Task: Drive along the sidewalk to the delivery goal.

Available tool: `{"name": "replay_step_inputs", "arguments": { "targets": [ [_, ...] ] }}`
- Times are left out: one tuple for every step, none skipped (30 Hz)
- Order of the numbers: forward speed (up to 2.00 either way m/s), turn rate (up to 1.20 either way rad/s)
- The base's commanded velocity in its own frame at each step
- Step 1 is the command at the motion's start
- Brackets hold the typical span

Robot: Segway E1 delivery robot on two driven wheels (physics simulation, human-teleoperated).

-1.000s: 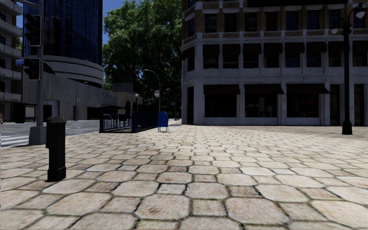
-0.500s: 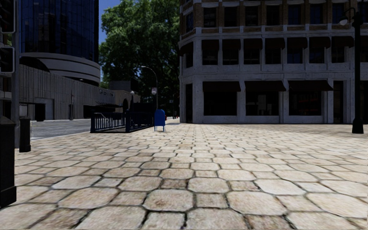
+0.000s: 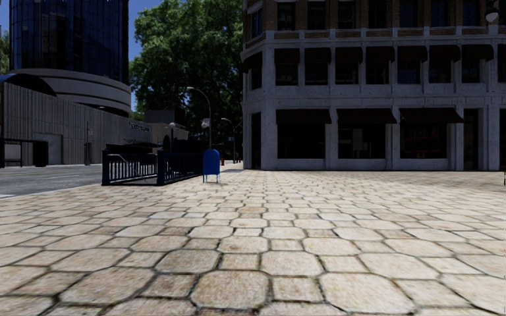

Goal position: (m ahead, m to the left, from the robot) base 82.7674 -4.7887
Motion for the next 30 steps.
{"name": "replay_step_inputs", "arguments": {
  "targets": [
    [2.0,0.0],
    [2.0,0.0],
    [2.0,0.0],
    [2.0,0.0],
    [2.0,0.0],
    [2.0,0.0],
    [2.0,0.0],
    [2.0,0.0],
    [2.0,0.0],
    [2.0,0.0],
    [2.0,0.0],
    [2.0,0.0],
    [2.0,0.0],
    [2.0,0.0],
    [2.0,0.0],
    [2.0,0.0],
    [2.0,0.0],
    [2.0,0.0],
    [2.0,0.0],
    [2.0,0.0],
    [2.0,0.0],
    [2.0,0.0],
    [2.0,0.0],
    [2.0,0.0],
    [2.0,0.0],
    [2.0,0.0],
    [2.0,0.0],
    [2.0,0.0],
    [2.0,0.0],
    [2.0,0.0]
  ]
}}
